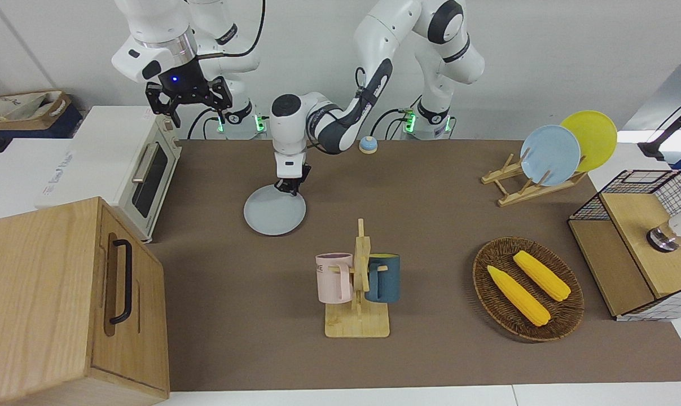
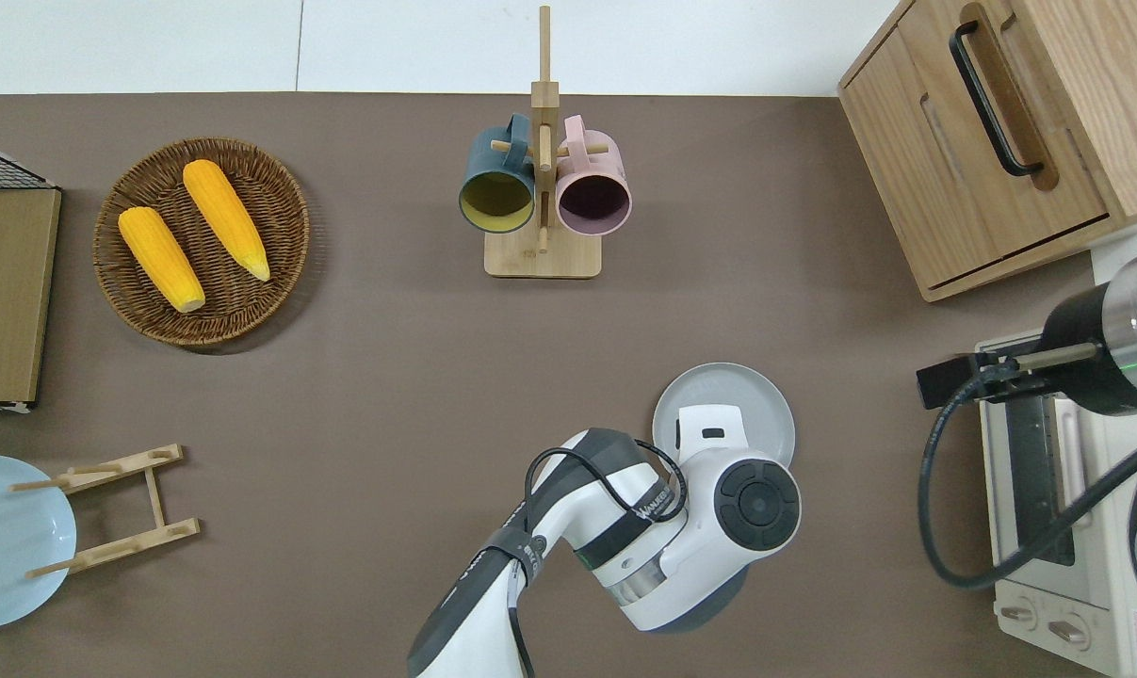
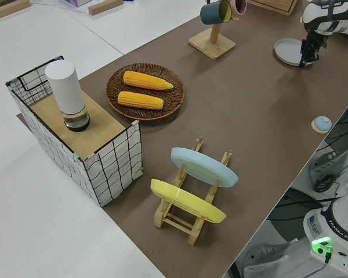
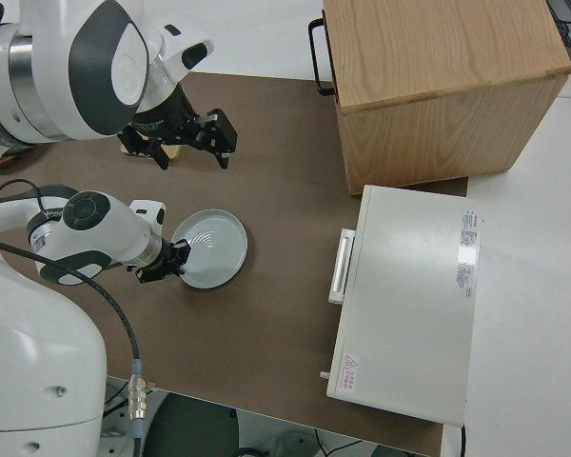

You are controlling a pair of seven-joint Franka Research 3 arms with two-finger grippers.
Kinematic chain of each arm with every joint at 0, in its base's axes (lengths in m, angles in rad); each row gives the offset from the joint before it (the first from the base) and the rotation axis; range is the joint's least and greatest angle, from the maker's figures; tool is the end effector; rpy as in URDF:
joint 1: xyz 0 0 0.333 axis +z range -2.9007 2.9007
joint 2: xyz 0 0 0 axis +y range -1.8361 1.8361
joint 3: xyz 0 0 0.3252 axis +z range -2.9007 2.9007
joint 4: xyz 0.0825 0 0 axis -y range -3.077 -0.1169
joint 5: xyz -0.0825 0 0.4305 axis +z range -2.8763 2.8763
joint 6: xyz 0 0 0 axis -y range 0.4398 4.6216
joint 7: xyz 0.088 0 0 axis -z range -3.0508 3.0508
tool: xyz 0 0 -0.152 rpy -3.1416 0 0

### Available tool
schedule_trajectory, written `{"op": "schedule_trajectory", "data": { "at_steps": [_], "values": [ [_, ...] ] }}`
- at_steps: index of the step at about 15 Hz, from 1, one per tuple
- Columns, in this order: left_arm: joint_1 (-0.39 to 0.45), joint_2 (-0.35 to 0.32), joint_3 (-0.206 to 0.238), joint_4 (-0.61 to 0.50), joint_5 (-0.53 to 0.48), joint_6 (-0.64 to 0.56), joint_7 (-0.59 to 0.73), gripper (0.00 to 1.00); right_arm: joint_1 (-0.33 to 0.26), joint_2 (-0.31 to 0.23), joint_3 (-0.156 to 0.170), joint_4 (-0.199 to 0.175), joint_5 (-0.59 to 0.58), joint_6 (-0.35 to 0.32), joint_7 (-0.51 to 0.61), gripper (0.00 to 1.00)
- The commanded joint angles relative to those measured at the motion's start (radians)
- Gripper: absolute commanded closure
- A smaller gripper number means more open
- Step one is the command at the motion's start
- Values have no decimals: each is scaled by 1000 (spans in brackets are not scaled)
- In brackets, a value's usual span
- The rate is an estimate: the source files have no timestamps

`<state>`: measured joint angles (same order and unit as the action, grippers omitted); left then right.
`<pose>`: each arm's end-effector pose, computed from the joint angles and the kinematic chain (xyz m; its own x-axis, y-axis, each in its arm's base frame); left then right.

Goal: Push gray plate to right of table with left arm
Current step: 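Lift the left gripper up and away from the gray plate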

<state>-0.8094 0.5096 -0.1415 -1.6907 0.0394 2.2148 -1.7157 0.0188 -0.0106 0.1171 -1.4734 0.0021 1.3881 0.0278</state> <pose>0.4245 -0.5789 0.2423 0.7246 0.6881 -0.0394 0.6890 -0.7246 0.0144 0.5692 0.0785 0.6293 0.9914 0.1078 -0.0747 0.1082 -0.9941 0.0012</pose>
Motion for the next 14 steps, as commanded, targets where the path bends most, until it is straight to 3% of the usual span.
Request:
{"op": "schedule_trajectory", "data": {
  "at_steps": [1,2,3,5,8,10,14],
  "values": [
    [-20,58,7,39,33,-20,-30,1000,-20,-6,15,4,10,-12,1,17],
    [-20,56,7,39,36,-20,-30,986,-20,-6,15,4,10,-12,1,17],
    [-20,56,7,39,40,-20,-30,891,-20,-6,13,4,10,-12,1,17],
    [-20,53,8,39,43,-23,-22,600,-20,-6,15,4,10,-12,1,17],
    [-19,53,7,39,63,-27,-19,322,-20,-6,15,4,10,-14,1,17],
    [-19,50,8,39,72,-27,-16,46,-20,-6,15,4,10,-12,1,17],
    [-16,46,11,39,73,-30,-13,11,-20,-6,15,4,10,-12,0,17]
  ]
}}
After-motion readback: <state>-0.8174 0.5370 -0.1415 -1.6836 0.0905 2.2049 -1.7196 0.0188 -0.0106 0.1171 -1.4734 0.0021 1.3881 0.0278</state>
